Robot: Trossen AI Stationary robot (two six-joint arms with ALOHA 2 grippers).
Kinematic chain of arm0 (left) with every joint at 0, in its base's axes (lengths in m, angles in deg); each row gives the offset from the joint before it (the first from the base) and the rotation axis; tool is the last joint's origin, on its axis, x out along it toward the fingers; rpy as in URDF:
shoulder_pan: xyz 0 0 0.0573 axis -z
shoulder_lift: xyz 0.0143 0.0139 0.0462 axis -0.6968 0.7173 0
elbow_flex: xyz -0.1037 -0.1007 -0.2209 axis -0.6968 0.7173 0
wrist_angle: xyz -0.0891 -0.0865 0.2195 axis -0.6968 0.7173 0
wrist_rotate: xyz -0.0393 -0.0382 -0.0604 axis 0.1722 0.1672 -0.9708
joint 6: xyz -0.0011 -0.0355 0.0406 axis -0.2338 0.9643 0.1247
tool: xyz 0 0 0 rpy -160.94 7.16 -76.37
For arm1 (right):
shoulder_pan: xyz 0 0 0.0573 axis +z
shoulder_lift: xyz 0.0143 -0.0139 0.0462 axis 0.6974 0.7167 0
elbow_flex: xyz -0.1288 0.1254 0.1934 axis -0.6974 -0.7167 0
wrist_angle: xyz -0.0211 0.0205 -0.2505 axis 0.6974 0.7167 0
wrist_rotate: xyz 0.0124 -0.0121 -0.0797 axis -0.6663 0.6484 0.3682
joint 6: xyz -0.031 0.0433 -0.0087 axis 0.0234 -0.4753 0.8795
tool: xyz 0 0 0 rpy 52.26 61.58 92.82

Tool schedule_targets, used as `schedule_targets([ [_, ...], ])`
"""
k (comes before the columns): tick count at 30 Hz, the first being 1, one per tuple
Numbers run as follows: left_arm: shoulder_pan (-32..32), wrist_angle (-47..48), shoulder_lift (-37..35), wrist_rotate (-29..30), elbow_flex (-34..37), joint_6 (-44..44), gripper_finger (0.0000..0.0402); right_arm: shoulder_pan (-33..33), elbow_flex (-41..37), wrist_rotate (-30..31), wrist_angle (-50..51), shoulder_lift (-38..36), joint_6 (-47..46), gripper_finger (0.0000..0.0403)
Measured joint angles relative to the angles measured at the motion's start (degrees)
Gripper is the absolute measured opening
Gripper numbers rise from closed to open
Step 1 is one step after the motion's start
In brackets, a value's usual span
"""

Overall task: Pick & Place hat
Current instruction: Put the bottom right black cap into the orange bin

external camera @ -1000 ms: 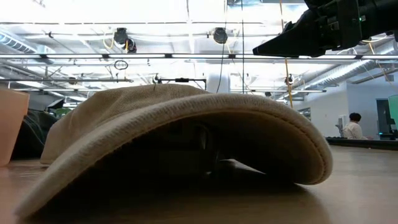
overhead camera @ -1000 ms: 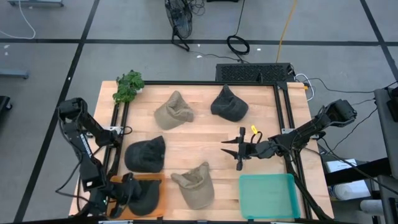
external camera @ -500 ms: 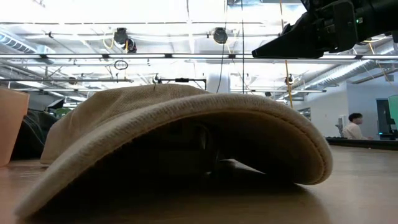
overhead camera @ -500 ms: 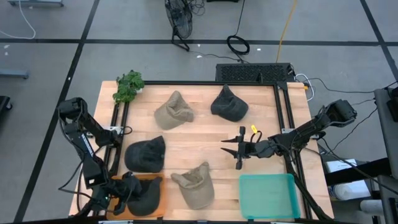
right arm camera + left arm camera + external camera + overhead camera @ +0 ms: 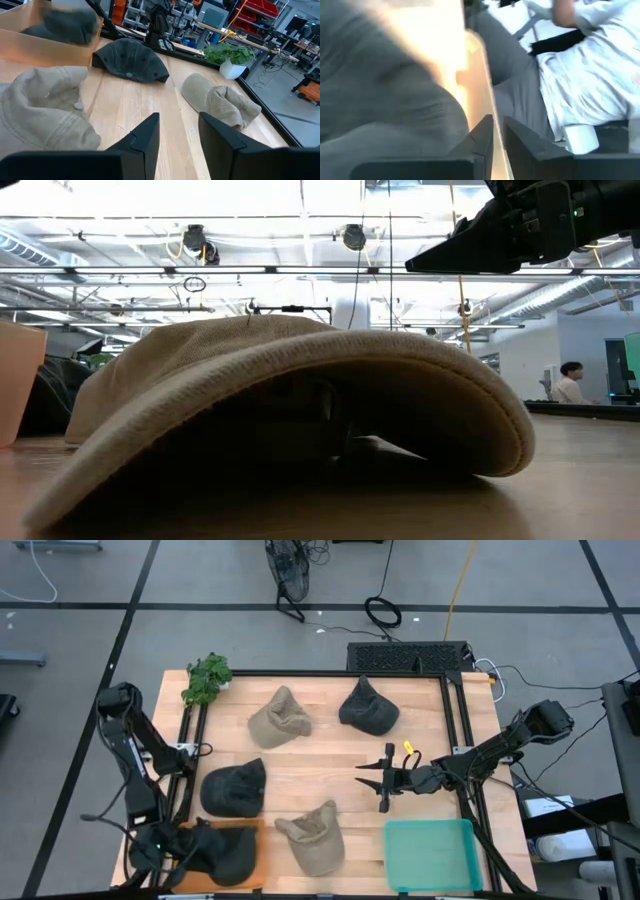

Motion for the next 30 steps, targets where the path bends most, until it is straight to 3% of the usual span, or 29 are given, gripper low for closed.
schedule_targets([
  [7,-0.06,0.95,-1.85,4.13,0.00,-6.69,0.0051,0.00,0.00,0.00,0.00,0.00,-0.01,0.0114],
  [13,-2.53,-0.07,-1.35,19.41,0.02,-23.35,0.0051,0.00,0.00,0.00,0.00,0.00,-0.02,0.0114],
  [16,-5.66,-0.57,-1.24,21.54,0.02,-26.72,0.0051,0.00,0.00,0.00,0.00,0.00,-0.02,0.0114],
  [19,-9.22,-0.47,-1.22,17.68,0.02,-24.44,0.0051,0.00,0.00,-0.02,0.00,0.00,-0.02,0.0114],
  [26,-14.73,-0.30,2.94,-1.87,0.02,-16.66,0.0051,0.00,0.00,-0.02,0.02,0.00,-0.83,0.0114],
  [30,-14.95,0.42,7.86,-7.00,0.04,-14.80,0.0051,0.00,0.00,-0.02,0.04,0.00,-1.05,0.0114],
])
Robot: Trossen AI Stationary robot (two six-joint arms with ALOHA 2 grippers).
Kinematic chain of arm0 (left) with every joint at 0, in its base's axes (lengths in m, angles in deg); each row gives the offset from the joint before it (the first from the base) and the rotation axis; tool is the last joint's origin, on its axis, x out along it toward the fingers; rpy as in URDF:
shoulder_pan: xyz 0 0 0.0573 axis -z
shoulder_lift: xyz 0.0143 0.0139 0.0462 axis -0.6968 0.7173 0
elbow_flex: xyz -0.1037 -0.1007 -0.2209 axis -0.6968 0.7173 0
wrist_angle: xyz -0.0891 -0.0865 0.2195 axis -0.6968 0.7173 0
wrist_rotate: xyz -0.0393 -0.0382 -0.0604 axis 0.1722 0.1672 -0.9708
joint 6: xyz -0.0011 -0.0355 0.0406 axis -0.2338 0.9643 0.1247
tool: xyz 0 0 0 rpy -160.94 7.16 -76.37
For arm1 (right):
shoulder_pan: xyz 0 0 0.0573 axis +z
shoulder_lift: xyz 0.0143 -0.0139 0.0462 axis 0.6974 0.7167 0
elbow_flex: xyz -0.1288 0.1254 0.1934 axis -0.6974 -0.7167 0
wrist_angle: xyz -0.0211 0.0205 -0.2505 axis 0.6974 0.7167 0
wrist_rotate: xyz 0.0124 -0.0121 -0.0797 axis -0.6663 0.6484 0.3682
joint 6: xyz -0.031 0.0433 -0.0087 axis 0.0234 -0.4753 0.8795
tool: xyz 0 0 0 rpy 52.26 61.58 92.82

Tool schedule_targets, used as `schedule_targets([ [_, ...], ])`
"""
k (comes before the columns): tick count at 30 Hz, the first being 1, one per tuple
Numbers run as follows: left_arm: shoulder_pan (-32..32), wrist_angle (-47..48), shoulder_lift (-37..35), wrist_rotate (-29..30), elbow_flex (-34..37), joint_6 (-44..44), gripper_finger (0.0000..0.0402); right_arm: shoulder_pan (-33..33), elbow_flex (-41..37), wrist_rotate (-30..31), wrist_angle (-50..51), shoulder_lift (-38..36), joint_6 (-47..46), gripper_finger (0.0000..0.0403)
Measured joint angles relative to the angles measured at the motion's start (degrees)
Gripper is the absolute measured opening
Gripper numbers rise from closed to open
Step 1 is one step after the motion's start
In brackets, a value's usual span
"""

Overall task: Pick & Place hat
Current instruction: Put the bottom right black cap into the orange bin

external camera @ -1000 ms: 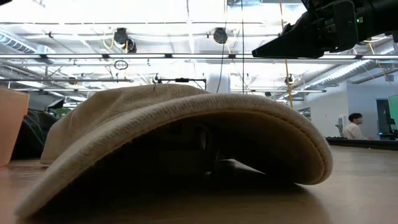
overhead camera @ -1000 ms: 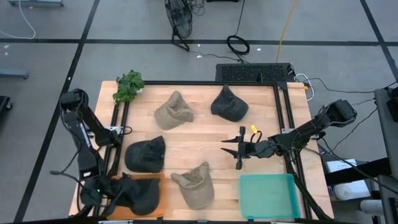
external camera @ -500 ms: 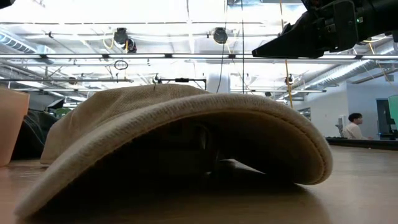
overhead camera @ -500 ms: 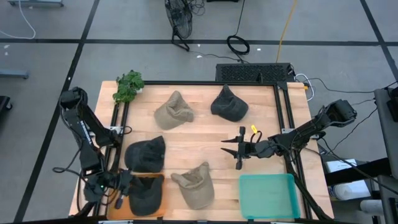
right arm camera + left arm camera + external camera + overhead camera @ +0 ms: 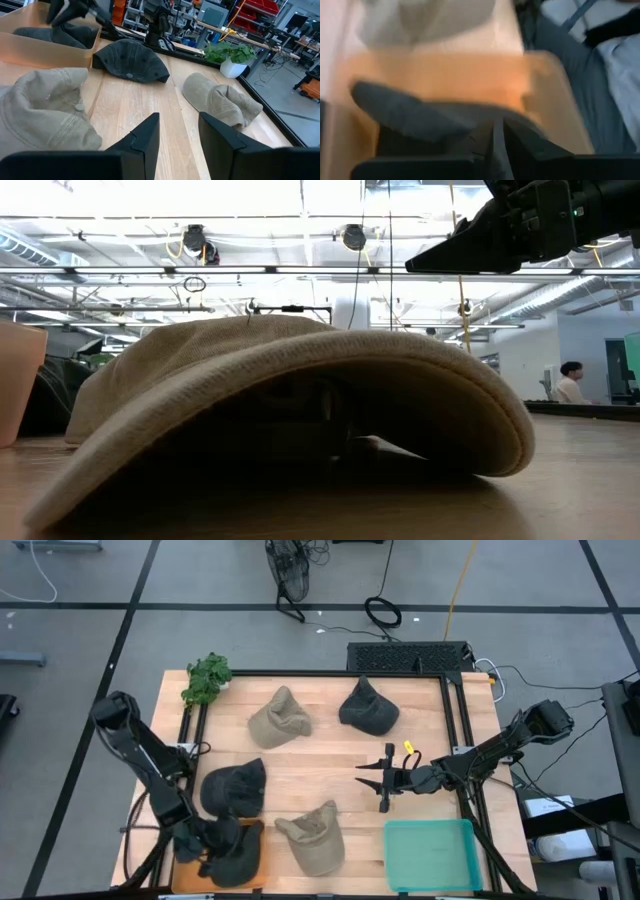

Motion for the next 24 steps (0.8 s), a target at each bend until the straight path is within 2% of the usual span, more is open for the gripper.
schedule_targets([
  [3,0.00,1.92,3.35,-3.74,0.00,4.00,0.0051,0.00,0.00,0.00,0.00,0.00,0.02,0.0114],
  [9,0.12,6.57,5.84,-6.15,-0.09,8.54,0.0051,0.00,0.00,0.00,0.00,0.00,0.00,0.0114],
  [17,0.15,5.72,4.32,-7.21,0.02,8.60,0.0051,-0.02,0.00,0.00,0.00,0.00,0.08,0.0114],
  [21,0.18,6.02,2.45,-9.40,-0.04,8.77,0.0051,-0.02,0.00,0.00,0.00,0.00,0.11,0.0114],
  [24,0.46,6.66,1.07,-12.04,-0.20,12.13,0.0051,-0.02,0.00,0.00,0.00,0.00,0.13,0.0114],
])
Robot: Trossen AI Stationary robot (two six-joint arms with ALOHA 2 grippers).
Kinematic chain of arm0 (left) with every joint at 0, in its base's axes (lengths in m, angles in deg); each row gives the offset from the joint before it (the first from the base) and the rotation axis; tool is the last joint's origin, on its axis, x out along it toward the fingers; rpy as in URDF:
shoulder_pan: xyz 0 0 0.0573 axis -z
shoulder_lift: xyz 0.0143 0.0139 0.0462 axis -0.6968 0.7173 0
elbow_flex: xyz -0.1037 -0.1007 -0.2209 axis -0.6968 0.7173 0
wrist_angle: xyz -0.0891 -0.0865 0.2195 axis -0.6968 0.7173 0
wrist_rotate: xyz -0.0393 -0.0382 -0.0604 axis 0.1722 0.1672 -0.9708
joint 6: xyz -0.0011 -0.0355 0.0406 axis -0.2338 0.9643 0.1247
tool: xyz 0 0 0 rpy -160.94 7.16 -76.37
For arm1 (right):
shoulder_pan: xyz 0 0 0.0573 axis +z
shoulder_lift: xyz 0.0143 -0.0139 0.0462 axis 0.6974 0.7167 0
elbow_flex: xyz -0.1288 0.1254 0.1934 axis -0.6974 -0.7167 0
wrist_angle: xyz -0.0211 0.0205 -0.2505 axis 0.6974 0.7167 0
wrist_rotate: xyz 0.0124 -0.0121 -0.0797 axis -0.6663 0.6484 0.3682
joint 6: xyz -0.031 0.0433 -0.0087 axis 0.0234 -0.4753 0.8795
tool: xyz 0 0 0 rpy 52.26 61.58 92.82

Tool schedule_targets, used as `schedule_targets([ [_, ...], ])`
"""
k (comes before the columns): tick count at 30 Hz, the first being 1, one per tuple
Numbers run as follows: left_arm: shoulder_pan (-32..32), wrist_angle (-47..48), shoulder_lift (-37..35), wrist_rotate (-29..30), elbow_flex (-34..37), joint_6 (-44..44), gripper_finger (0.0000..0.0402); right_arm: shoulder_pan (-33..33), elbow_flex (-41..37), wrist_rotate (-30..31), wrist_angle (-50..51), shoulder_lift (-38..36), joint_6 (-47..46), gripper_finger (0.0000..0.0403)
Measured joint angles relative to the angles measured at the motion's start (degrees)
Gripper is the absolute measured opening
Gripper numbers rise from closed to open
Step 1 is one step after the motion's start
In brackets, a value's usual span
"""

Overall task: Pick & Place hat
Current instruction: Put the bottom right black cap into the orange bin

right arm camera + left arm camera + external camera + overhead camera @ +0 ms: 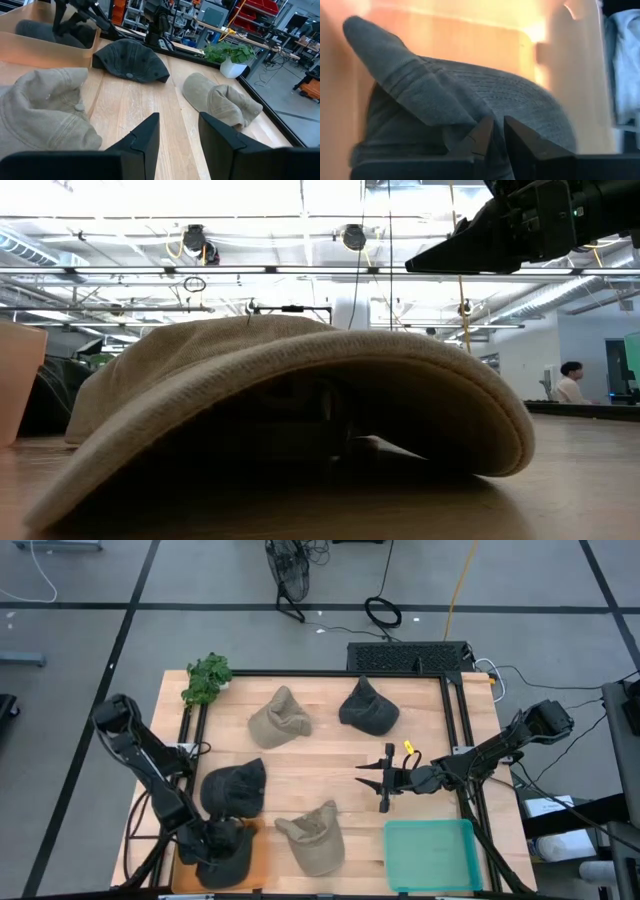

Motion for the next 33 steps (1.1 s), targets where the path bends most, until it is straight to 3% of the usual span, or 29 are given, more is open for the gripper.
schedule_targets([
  [5,1.55,4.08,-1.52,-4.01,-0.01,5.64,0.0051,0.00,0.00,0.00,0.04,0.00,0.02,0.0114],
  [9,2.74,4.63,-1.60,-3.63,-0.01,6.32,0.0051,0.00,0.00,0.00,0.04,0.00,0.02,0.0114],
  [20,2.38,3.05,-1.55,2.32,-0.01,0.18,0.0051,-0.02,0.00,0.00,0.04,0.00,0.02,0.0114],
  [33,0.97,3.03,-1.55,1.54,-0.01,-1.94,0.0051,-0.02,0.00,0.00,0.07,0.00,0.02,0.0114],
])
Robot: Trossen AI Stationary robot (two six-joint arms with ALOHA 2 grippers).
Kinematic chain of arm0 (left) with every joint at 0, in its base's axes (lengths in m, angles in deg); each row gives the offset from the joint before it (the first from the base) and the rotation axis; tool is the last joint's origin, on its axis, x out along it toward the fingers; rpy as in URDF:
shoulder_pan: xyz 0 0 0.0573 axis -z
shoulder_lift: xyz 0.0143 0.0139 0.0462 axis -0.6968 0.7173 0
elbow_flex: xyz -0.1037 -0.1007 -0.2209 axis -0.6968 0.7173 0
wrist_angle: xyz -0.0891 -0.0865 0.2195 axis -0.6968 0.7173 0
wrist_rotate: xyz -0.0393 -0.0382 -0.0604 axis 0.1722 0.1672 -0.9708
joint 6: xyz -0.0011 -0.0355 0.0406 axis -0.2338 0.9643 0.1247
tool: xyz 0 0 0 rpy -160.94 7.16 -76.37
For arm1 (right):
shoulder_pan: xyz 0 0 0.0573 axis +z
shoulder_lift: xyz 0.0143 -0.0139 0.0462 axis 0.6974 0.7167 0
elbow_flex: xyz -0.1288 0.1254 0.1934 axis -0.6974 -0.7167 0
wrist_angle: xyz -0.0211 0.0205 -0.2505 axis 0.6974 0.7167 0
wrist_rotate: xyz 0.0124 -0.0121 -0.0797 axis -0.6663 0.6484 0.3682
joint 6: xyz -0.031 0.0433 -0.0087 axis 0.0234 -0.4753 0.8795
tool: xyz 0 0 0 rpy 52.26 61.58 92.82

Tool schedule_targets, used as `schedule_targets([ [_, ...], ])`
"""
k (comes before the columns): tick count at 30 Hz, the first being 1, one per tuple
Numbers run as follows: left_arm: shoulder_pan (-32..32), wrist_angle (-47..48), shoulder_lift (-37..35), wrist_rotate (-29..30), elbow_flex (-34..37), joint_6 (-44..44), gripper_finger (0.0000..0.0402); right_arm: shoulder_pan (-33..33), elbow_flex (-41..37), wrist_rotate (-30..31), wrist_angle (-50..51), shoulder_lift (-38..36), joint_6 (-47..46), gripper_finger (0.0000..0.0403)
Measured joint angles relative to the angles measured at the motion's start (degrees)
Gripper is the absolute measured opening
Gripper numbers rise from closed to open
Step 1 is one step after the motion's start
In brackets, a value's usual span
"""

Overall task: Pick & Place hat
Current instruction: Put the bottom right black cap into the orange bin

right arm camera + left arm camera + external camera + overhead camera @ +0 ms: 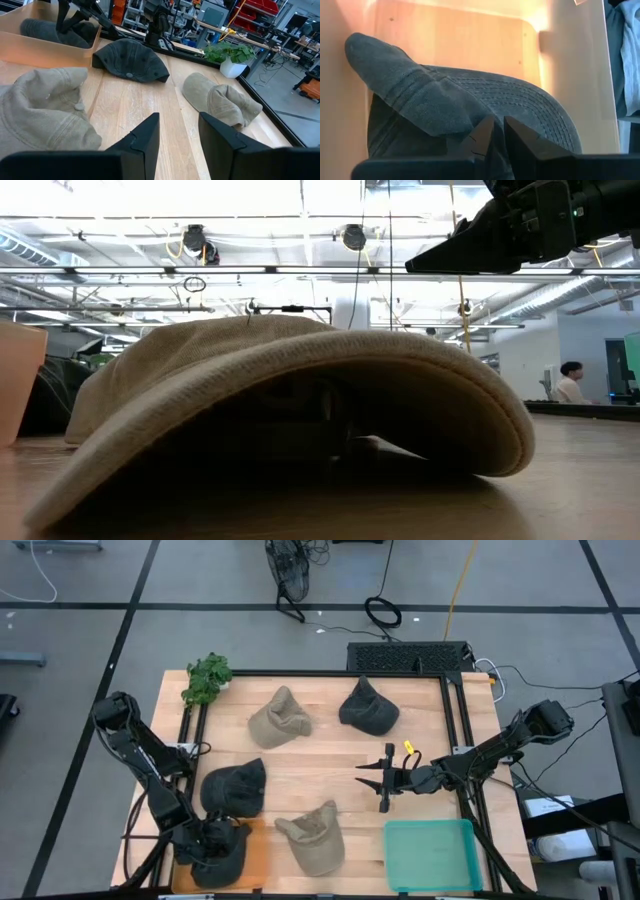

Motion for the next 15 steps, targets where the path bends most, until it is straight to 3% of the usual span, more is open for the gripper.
schedule_targets([
  [15,-1.36,-2.82,-0.03,-0.56,0.00,-4.69,0.0051,0.00,0.00,0.00,0.02,0.00,0.00,0.0114],
])
